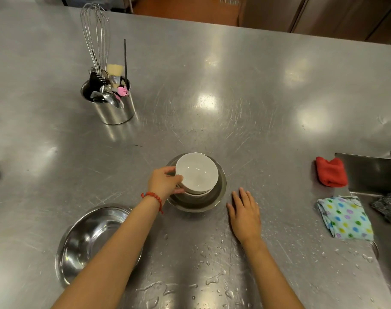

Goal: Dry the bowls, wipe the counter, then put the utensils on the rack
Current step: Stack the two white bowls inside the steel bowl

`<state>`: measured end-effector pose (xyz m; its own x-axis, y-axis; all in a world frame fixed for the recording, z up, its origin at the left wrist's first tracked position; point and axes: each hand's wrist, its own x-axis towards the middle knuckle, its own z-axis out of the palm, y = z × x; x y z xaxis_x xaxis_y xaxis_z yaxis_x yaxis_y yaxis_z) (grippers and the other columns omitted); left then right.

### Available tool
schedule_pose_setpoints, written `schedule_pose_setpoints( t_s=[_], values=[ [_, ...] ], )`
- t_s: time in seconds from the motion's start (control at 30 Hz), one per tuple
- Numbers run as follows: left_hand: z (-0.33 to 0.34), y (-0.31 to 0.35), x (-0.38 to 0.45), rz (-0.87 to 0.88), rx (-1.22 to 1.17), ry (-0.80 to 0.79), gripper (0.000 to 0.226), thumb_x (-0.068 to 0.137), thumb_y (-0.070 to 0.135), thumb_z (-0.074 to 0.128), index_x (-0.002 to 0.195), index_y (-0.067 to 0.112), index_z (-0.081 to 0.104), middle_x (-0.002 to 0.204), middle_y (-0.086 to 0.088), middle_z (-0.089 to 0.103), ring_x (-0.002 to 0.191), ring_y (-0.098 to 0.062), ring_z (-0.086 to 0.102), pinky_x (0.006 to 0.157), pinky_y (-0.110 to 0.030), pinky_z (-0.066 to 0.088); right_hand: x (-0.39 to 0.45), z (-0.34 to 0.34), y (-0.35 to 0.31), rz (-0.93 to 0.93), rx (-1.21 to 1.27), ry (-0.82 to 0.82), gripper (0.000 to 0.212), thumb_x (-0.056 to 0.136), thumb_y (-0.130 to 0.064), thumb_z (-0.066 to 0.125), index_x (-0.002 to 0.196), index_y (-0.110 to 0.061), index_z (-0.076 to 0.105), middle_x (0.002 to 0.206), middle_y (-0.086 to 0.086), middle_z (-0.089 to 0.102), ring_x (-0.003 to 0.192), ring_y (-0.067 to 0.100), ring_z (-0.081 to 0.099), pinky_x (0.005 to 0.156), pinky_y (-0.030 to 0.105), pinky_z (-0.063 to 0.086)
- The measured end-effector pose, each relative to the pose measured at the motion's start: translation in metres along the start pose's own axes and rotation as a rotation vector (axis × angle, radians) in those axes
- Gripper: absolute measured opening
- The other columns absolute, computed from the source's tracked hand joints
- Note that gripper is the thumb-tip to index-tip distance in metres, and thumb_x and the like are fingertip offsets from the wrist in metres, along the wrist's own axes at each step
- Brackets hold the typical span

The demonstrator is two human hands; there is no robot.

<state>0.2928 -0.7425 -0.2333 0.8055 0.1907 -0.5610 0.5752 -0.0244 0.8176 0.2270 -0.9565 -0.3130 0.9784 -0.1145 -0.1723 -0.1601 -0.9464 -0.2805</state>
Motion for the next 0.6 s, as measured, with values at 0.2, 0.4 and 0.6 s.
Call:
schedule_pose_setpoints(
  t_s=[0.2,0.4,0.6],
  values=[
    [-0.015,-0.014,0.004,0.033,0.012,0.021,0.031,0.08,0.01,0.068,0.108,0.005,0.059,0.095,-0.013,0.062,0.063,-0.023,0.066,0.047,-0.023,0.056,0.005,-0.012,-0.014,0.077,0.29,0.088,0.044,0.096,-0.035,0.041,0.135,-0.015,0.045,0.144,0.009,0.043,0.134,0.025,0.036,0.113,0.04,0.024],
    [-0.034,-0.036,0.017,0.098,0.101,0.239,0.034,0.081,0.016,0.067,0.112,0.003,0.061,0.102,-0.018,0.064,0.092,-0.034,0.061,0.083,-0.045,0.053,0.032,-0.026,-0.043,0.254,0.92,0.107,0.023,0.093,-0.019,0.051,0.095,-0.003,0.067,0.086,0.014,0.068,0.081,0.025,0.062,0.084,0.042,0.053],
    [-0.023,-0.037,0.017,-0.049,-0.162,0.186,0.017,0.082,-0.002,0.062,0.098,-0.006,0.061,0.065,-0.007,0.058,0.057,-0.018,0.055,0.038,-0.019,0.05,0.05,-0.027,-0.046,0.324,0.944,0.082,0.023,0.084,-0.002,0.057,0.07,0.016,0.06,0.061,0.011,0.048,0.062,0.021,0.042,0.064,0.037,0.044]
  ],
)
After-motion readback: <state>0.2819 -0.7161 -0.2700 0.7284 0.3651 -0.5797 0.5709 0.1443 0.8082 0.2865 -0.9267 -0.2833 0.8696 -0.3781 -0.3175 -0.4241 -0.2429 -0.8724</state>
